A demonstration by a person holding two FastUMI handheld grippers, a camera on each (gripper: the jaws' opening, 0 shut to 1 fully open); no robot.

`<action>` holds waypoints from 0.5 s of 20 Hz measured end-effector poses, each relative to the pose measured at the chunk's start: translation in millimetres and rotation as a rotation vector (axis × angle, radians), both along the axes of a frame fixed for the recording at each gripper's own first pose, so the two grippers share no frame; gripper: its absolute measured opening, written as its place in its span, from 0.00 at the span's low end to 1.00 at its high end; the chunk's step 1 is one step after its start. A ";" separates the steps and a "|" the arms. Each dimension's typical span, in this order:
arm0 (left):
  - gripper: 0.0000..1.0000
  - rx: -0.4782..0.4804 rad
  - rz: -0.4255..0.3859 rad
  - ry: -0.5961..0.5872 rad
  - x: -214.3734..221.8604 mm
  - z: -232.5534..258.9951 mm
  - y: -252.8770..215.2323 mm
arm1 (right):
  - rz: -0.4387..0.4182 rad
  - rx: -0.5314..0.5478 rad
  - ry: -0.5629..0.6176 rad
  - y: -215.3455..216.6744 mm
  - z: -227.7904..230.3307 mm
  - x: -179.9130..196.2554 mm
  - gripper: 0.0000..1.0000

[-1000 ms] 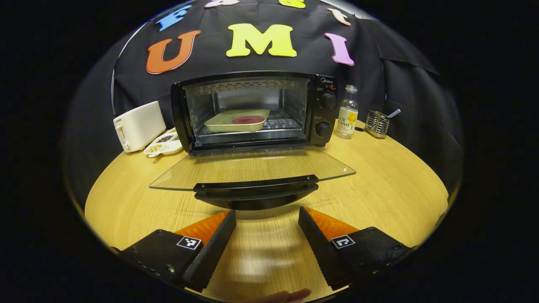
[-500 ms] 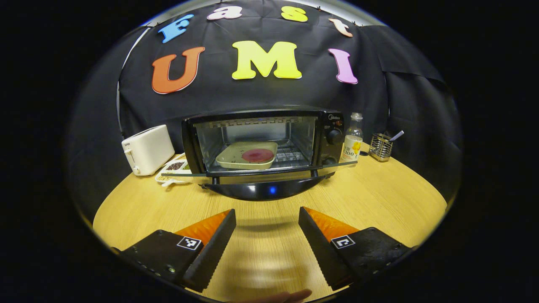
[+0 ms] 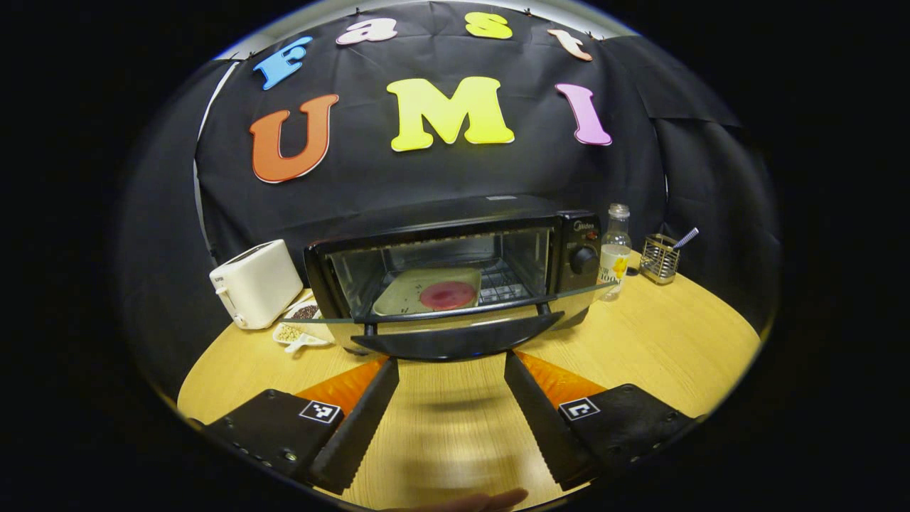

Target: Open the electric oven with the left hand, put the food in, and close the electric oven.

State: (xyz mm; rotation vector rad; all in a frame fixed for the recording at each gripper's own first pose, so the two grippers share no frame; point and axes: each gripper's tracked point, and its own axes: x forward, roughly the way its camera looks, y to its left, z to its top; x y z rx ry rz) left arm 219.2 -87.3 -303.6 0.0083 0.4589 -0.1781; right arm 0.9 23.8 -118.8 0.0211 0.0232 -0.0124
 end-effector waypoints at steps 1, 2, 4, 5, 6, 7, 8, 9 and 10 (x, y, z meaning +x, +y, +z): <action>0.96 -0.011 0.008 -0.010 6.1 6.8 1.0 | -0.003 -0.001 -0.001 -1.4 1.4 0.4 0.96; 0.95 -0.022 0.017 -0.002 10.3 10.6 1.5 | -0.006 0.001 -0.001 -1.9 2.4 -1.4 0.96; 0.96 -0.004 0.038 -0.013 12.9 28.4 6.6 | -0.003 0.000 0.000 -2.2 3.5 -5.5 0.96; 0.96 0.012 0.039 -0.050 13.4 45.0 9.8 | -0.003 -0.002 -0.002 -2.1 4.9 -6.7 0.96; 0.96 0.022 0.043 -0.084 12.1 61.4 12.3 | -0.006 -0.004 -0.004 -4.0 6.6 -8.8 0.96; 0.96 0.023 0.046 -0.109 7.7 76.3 14.2 | -0.009 -0.005 -0.007 -4.5 10.0 -11.5 0.96; 0.95 0.017 0.043 -0.130 1.4 88.1 13.1 | -0.012 -0.003 -0.012 -5.5 12.2 -13.2 0.96; 0.96 0.006 0.048 -0.144 -6.7 99.9 12.8 | -0.011 0.003 -0.018 -5.5 14.6 -14.9 0.96; 0.95 -0.003 0.056 -0.156 -16.0 111.9 14.6 | -0.013 0.012 -0.026 -6.0 17.8 -20.1 0.96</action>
